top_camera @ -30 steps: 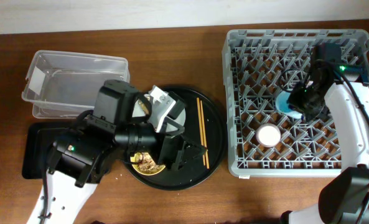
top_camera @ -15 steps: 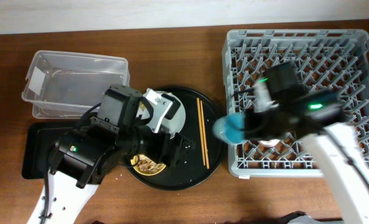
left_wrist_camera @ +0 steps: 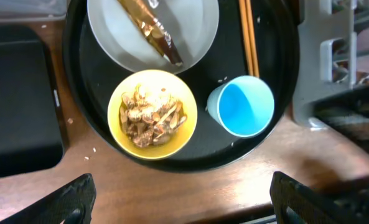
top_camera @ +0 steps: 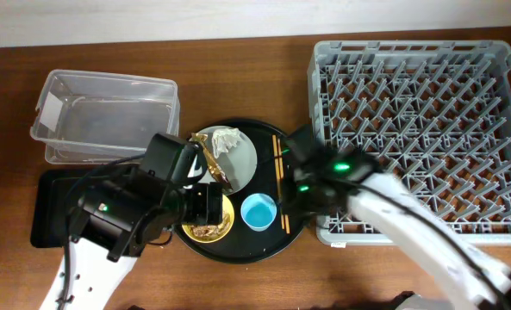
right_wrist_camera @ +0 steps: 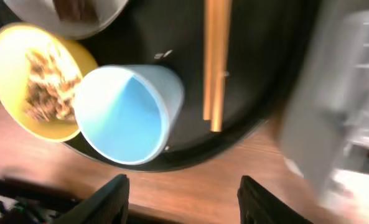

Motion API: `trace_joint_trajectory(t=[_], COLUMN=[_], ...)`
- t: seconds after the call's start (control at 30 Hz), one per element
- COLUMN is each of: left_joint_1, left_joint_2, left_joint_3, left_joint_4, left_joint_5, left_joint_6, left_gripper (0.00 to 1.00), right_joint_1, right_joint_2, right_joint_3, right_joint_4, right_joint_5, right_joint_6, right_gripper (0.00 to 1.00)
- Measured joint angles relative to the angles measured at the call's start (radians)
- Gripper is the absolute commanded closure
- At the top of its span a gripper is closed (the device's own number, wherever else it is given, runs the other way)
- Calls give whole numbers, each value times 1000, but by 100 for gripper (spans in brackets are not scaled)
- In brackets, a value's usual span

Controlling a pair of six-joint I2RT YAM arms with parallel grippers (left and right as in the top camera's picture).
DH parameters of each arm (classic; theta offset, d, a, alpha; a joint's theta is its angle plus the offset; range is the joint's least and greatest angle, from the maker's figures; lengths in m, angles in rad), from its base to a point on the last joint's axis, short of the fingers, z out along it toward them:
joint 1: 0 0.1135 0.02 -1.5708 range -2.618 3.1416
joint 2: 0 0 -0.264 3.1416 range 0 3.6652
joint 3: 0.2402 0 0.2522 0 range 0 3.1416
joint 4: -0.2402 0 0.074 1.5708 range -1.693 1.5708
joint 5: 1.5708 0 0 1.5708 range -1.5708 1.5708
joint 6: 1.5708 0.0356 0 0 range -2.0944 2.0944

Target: Sort waste into correct bins and load items into the dishwasher rack

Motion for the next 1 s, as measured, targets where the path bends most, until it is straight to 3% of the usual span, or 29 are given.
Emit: trace_joint_trajectory(t=[0.03,0.07,0.2,0.23,0.3,0.33,0.47,0.57,0.67,0.7,0.73,0.77,0.9,0.93,0.97,1.0], left_joint_1=[-24,-50,-162,-168,-172,-172,-175,-119,79,179,222,252,244,244,244,243], left_joint_2=[12,37,285,339,451,483,507,313,61,7,-24,-47,-60,-63,-64,-64], left_joint_3=[-63,-100,-171,-171,-174,-174,-167,-104,-69,-69,-69,-69,-69,-69,-69,-69], left_joint_4=[70,109,312,333,373,396,366,322,347,344,343,345,340,341,345,346], left_joint_5=[-2,2,-14,-18,-25,-29,-26,103,571,794,868,935,1121,1152,1182,1206], left_joint_6=[-4,-5,-13,-12,-12,-12,-14,50,209,267,290,307,328,328,328,328], left_gripper=[11,18,38,47,96,100,100,100,100,100,100,100,100,100,100,100], right_joint_1=[-106,-135,-140,-140,-140,-140,-140,-140,-140,-140,-140,-140,-140,-140,-140,-140], right_joint_2=[-134,-203,-441,-454,-455,-453,-407,-381,-382,-382,-384,-395,-393,-393,-393,-393], right_joint_3=[11,22,33,34,34,34,34,32,31,30,31,31,31,31,31,31], right_joint_4=[-19,-19,-104,-127,-165,-174,-193,-175,14,78,112,152,221,256,312,327], right_joint_5=[12,8,-15,-15,-16,-16,-15,-27,-309,-404,-452,-504,-808,-852,-886,-900], right_joint_6=[-6,-18,-84,-89,-91,-91,-103,-137,-382,-455,-489,-506,-693,-704,-687,-677], right_gripper=[39,38,37,37,37,38,39,36,19,9,1,0,0,6,20,25])
